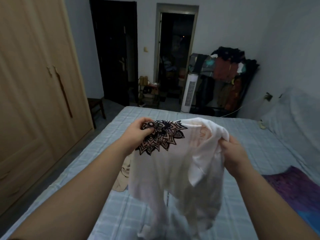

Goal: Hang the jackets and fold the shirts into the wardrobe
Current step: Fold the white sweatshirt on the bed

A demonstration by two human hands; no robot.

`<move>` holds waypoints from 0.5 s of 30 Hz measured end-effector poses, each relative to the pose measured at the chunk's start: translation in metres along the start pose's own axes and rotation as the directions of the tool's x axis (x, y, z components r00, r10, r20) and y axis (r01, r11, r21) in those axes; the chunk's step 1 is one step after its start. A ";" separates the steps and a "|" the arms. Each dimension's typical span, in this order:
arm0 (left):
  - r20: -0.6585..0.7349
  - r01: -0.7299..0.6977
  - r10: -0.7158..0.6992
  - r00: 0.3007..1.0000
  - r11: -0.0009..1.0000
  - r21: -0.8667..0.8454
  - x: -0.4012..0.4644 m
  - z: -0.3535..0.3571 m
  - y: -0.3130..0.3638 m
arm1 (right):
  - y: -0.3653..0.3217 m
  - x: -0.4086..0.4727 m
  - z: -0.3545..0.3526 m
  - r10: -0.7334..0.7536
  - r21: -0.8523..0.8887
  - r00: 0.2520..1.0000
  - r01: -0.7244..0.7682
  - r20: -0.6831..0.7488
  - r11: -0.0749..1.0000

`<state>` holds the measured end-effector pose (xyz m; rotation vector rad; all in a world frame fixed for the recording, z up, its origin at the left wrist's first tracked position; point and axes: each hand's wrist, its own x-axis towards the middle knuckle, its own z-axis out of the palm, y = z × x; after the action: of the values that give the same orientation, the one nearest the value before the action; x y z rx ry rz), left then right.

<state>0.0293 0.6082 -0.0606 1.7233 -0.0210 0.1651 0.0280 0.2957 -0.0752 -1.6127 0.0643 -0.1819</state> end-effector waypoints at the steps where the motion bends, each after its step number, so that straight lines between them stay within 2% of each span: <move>1: -0.017 -0.011 0.012 1.000 0.999 0.044 0.002 -0.001 -0.002 | 0.001 0.001 0.000 0.002 0.007 1.000 -0.002 0.000 1.000; 3: -0.026 -0.023 0.026 0.999 0.993 0.115 0.006 -0.001 -0.008 | 0.002 0.003 0.003 0.005 0.029 1.000 -0.005 0.007 1.000; 7: -0.007 -0.010 0.011 1.000 0.995 0.096 0.008 0.006 -0.014 | -0.002 0.008 0.007 0.024 0.162 0.999 -0.030 0.037 0.986; 9: -0.027 0.008 -0.006 1.000 0.994 0.108 0.011 0.008 -0.016 | -0.006 0.011 0.007 0.015 0.171 0.998 -0.024 0.058 0.985; 12: -0.173 0.009 0.023 0.985 0.983 0.184 0.020 0.003 -0.018 | -0.016 0.015 0.003 -0.014 0.061 0.999 0.011 0.042 0.998; 14: -0.228 -0.008 0.060 0.972 0.975 0.224 0.024 -0.003 -0.012 | -0.023 0.018 -0.002 -0.045 -0.145 0.999 0.044 -0.004 0.989; 15: -0.211 -0.018 0.075 0.975 0.966 0.259 0.026 -0.006 -0.008 | -0.026 0.020 -0.007 -0.062 -0.231 0.998 0.053 -0.031 0.972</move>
<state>0.0553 0.6177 -0.0645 1.9534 0.1274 0.4078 0.0445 0.2876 -0.0471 -1.8437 0.0695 -0.2576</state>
